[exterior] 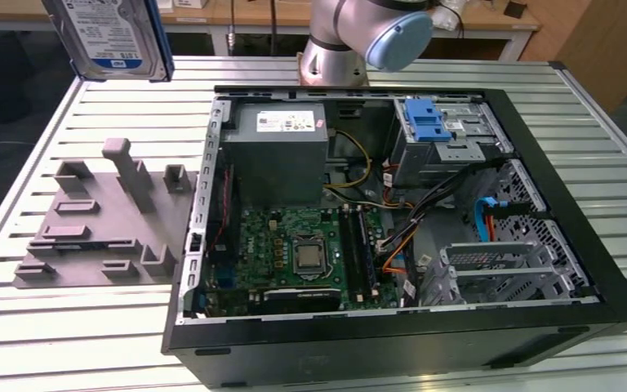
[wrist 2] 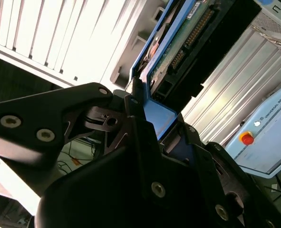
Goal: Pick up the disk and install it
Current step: 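Pick up the disk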
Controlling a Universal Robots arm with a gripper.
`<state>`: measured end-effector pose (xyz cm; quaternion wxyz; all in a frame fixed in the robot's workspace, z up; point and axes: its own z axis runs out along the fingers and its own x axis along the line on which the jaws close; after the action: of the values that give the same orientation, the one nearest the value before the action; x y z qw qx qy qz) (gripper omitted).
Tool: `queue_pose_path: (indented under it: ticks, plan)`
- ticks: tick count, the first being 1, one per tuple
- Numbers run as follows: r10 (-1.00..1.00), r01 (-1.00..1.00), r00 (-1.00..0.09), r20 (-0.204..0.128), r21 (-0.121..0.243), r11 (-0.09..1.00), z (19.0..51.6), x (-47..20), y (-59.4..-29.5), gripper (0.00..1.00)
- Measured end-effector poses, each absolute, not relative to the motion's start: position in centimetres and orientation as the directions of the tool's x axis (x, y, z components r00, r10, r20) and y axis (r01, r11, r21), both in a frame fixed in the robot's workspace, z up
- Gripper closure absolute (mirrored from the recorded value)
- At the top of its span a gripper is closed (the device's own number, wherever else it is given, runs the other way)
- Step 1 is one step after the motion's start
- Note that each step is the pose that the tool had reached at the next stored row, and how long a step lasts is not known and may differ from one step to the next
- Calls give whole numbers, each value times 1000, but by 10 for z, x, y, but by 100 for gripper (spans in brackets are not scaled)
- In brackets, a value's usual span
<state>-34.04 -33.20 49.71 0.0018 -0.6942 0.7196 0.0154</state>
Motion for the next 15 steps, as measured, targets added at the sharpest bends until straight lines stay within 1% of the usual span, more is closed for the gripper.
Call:
queue_pose_path:
  ticks: [9, 15]
  plan:
    - [-999, -999, -36, -24, 20, 36, 497, -333, -333, 64]
    - [-999, -999, -36, -24, 20, 36, 497, -331, -341, 64]
